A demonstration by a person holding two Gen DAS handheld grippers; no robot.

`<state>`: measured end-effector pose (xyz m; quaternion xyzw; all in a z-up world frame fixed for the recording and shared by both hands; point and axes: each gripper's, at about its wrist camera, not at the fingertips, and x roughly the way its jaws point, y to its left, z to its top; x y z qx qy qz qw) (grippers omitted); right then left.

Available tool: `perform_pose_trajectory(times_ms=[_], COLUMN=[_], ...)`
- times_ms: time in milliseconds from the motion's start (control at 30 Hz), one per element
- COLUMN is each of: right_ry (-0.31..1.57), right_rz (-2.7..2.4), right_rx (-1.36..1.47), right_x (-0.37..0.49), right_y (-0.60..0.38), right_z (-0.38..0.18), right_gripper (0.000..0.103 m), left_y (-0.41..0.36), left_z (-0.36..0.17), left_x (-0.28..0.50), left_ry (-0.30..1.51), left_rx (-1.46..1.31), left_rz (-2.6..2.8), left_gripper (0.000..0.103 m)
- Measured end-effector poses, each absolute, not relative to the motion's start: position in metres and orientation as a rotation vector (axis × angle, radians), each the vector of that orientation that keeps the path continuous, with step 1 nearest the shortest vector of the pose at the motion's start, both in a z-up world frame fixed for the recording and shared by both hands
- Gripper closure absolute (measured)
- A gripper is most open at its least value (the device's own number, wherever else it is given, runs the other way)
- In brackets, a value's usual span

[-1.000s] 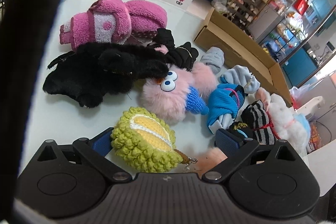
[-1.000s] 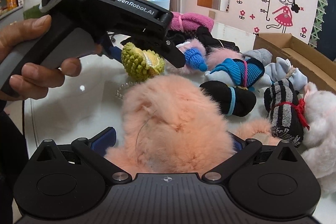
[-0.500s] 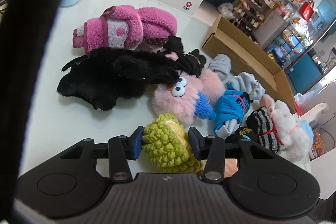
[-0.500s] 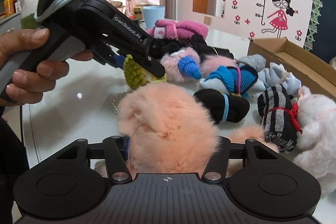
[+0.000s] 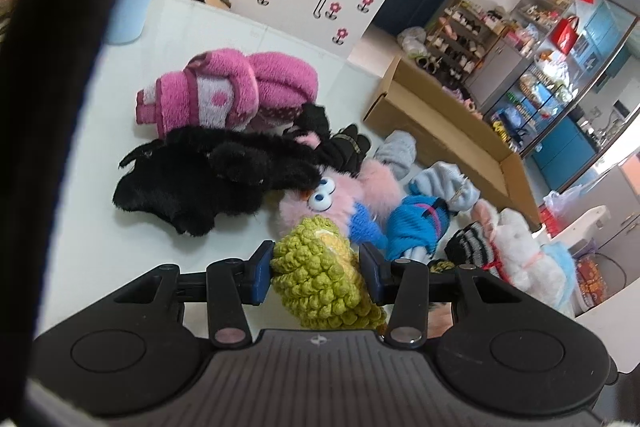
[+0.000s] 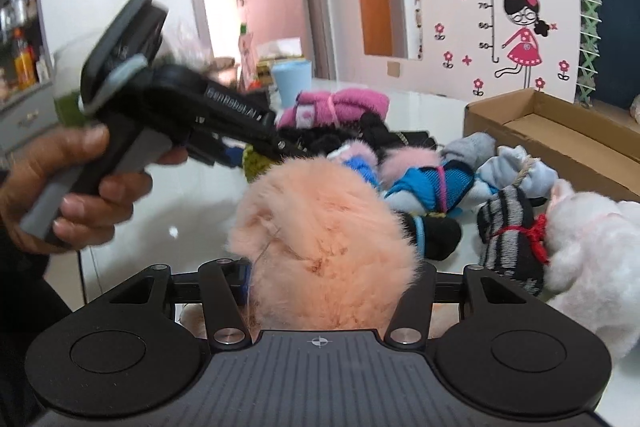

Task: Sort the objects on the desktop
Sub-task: 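Carry the durian and peach plush to the cardboard box and release both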

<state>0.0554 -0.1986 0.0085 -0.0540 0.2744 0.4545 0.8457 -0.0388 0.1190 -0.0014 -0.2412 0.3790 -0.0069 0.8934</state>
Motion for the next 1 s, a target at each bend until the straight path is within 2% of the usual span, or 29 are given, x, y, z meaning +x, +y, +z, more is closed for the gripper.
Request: perform_pose_trajectory(times_ms=[267, 400, 567, 733, 1000], right_ry=[0.479, 0.412, 0.364, 0.383, 0.481], right_rz=[0.826, 0.721, 0.622, 0.513, 0.497], right_rx=[0.163, 0.179, 0.133, 0.116, 0.071], right_x=[0.066, 0.082, 0.126, 0.197, 0.329], right_y=[-0.262, -0.288, -0.305, -0.315, -0.294], right_z=[0.07, 0.12, 0.178, 0.195, 0.142], right_gripper=[0.045, 0.045, 0.045, 0.045, 0.045], left_y=[0.1, 0.089, 0.076, 0.049, -0.002], left_z=[0.064, 0.113, 0.15, 0.143, 0.07], left_x=[-0.052, -0.038, 0.02, 0.113, 0.247], left_ry=[0.648, 0.613, 0.62, 0.665, 0.681], left_rx=[-0.467, -0.414, -0.391, -0.342, -0.186], left_rz=[-0.102, -0.136, -0.181, -0.217, -0.189], left_gripper=[0.061, 0.061, 0.061, 0.061, 0.061])
